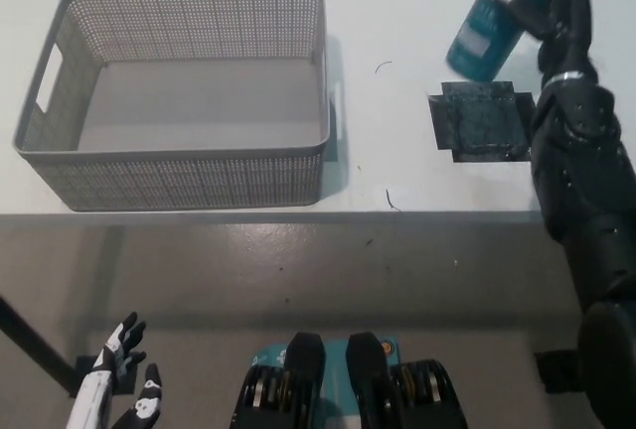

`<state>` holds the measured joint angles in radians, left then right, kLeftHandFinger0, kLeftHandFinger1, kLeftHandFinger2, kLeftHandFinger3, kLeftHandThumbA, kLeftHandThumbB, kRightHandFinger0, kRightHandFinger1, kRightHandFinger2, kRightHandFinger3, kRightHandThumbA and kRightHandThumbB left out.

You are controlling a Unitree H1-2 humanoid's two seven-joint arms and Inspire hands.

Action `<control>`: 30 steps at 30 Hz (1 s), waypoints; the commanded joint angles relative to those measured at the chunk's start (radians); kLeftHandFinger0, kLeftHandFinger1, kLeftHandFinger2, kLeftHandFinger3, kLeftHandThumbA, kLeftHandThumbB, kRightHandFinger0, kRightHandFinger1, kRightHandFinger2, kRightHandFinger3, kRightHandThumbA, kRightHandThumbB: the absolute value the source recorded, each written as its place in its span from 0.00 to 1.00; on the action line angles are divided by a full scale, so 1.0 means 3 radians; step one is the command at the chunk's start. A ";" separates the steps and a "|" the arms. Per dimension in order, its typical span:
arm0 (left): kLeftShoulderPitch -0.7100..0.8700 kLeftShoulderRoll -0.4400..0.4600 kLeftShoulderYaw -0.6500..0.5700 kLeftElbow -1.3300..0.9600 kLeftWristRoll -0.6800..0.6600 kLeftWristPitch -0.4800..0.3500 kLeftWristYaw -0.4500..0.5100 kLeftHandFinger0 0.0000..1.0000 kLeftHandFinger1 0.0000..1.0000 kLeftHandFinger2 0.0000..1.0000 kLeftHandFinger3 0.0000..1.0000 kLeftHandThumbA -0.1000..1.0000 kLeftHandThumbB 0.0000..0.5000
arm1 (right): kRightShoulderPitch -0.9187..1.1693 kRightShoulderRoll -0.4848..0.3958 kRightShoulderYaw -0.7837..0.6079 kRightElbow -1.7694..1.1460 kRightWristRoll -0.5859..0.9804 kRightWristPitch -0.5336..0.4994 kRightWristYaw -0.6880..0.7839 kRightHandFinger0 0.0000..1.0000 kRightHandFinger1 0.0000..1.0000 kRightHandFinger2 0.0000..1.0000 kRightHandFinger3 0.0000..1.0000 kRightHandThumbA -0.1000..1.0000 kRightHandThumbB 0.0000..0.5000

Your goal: Use the right hand to pick up an air purifying spray and put it inside a container

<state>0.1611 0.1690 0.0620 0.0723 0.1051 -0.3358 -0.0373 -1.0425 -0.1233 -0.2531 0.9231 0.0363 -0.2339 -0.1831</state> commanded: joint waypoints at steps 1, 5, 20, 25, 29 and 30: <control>0.0031 0.0082 0.0025 0.0001 -0.0058 -0.0107 -0.0012 0.96 1.00 1.00 1.00 0.42 0.99 | -0.0241 -0.0030 -0.0104 -0.0406 0.0213 -0.0093 -0.0084 0.36 0.32 0.41 0.44 0.00 0.79; 0.0065 0.0110 0.0030 -0.0010 -0.0075 -0.0084 -0.0029 0.95 1.00 1.00 1.00 0.43 1.00 | -0.0286 0.0112 -0.0152 -0.0866 0.0364 0.0149 -0.0085 0.37 0.36 0.44 0.44 0.00 0.78; 0.0062 0.0076 -0.0044 -0.0012 -0.0006 -0.0052 -0.0018 0.95 1.00 1.00 1.00 0.40 0.97 | -0.0798 0.0818 0.0430 -0.1303 0.0164 0.0548 -0.0052 0.34 0.38 0.43 0.39 0.00 0.80; 0.0023 0.0099 -0.0059 -0.0036 0.0014 -0.0018 -0.0032 0.94 1.00 1.00 1.00 0.41 0.98 | -0.0826 0.0964 0.0570 -0.0968 0.0088 0.0421 -0.0097 0.35 0.36 0.41 0.39 0.00 0.83; 0.0006 0.0103 -0.0085 -0.0014 0.0044 -0.0041 -0.0034 0.94 1.00 1.00 1.00 0.40 0.97 | -0.0764 0.1053 0.0603 -0.0797 0.0194 0.0399 0.0014 0.35 0.34 0.37 0.34 0.00 0.85; 0.0002 0.0097 -0.0092 -0.0024 0.0052 -0.0019 -0.0031 0.93 1.00 1.00 1.00 0.41 0.99 | -0.0724 0.1077 0.0646 -0.0755 0.0146 0.0436 0.0004 0.34 0.33 0.36 0.34 0.00 0.85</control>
<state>0.1710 0.1847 0.0465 0.0861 0.1085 -0.3316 -0.0378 -1.2111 0.1863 -0.0813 0.6849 0.0895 -0.0615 -0.2073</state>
